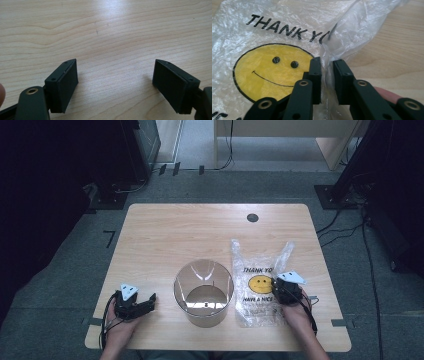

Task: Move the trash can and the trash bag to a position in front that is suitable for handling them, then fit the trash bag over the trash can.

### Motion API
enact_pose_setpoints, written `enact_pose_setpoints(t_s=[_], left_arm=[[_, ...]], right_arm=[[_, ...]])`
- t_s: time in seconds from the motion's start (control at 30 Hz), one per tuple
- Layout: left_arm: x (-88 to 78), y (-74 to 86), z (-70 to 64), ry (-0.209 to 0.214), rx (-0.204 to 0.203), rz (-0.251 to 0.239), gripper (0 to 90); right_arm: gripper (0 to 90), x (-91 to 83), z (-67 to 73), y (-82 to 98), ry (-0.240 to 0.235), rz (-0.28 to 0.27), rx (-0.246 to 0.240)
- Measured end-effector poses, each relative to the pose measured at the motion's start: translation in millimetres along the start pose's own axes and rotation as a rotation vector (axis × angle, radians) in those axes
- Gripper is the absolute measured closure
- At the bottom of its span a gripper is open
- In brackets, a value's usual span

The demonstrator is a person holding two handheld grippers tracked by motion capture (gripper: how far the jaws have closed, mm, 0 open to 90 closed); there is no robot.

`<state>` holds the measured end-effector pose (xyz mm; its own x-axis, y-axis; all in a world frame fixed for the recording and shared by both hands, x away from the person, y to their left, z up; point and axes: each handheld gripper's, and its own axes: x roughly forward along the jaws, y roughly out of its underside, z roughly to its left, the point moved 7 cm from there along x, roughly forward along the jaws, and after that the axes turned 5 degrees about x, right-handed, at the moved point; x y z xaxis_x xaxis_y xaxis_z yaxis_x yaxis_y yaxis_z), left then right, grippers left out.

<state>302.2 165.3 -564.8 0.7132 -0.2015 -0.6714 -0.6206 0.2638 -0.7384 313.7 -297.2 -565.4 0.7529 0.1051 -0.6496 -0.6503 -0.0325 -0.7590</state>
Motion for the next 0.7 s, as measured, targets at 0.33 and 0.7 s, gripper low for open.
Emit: enact_pose_setpoints(t_s=[0.33,0.7], left_arm=[[-1.1,0.6,0.1,-0.003,0.005,-0.001,20.0],[-13.1,-8.8,-6.6,0.002,-0.018,-0.101,19.8]], right_arm=[[88.8,-28.5,-3.9,-15.0,-0.046,-0.123,0.099],[90.0,-90.3,25.3,-64.7,-0.088,-0.421,0.078]])
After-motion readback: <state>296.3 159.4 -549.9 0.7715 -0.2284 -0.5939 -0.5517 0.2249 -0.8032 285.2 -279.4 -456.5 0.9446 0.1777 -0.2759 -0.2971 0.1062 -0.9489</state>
